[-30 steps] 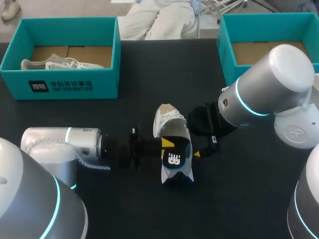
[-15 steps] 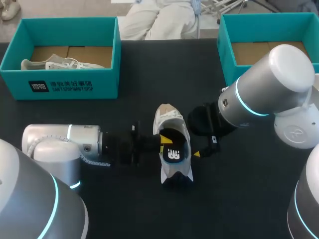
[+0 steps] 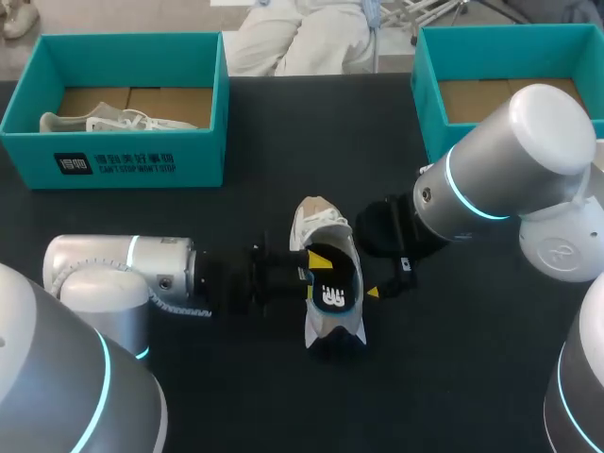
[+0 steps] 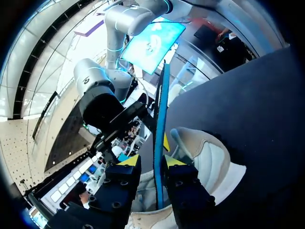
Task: Take the shoe out of the shoebox, open the shoe tongue, remove and reinsert the insole, then place the shoe into the shoebox
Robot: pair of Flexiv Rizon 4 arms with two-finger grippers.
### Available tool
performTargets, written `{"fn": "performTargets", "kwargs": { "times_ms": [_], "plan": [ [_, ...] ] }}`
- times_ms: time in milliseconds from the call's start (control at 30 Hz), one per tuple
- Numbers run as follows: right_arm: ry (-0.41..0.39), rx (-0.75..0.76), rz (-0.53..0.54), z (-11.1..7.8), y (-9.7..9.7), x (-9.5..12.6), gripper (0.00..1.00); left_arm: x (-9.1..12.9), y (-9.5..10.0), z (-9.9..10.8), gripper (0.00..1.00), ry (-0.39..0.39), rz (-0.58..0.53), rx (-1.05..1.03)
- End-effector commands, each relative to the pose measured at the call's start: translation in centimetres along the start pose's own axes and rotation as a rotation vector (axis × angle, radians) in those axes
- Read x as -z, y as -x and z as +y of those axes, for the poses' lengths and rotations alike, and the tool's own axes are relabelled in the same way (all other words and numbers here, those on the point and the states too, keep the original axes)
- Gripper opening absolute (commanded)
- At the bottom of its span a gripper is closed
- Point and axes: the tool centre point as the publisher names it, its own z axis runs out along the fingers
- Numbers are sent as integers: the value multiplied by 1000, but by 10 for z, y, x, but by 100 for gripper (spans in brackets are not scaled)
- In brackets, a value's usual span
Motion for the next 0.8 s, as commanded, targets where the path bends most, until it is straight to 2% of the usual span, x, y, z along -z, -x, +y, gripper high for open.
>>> {"fn": "performTargets", "kwargs": {
  "times_ms": [33, 200, 233, 433, 800],
  "plan": [
    [-1, -1, -3, 0, -1, -1, 100, 4, -2, -12, 27, -7, -8, -6],
    [-1, -1, -3, 0, -1, -1, 100, 1, -7, -17, 17, -20, -8, 5],
    [-1, -1, -3, 0, -1, -1, 100, -1, -9, -16, 0, -16, -2, 10],
    [-1, -1, -3, 0, -1, -1, 100, -5, -17, -6, 0, 0, -1, 23],
    [-1, -1, -3, 0, -1, -1, 100, 3, -16, 27, 0, 79, 6, 13]
  ]
}}
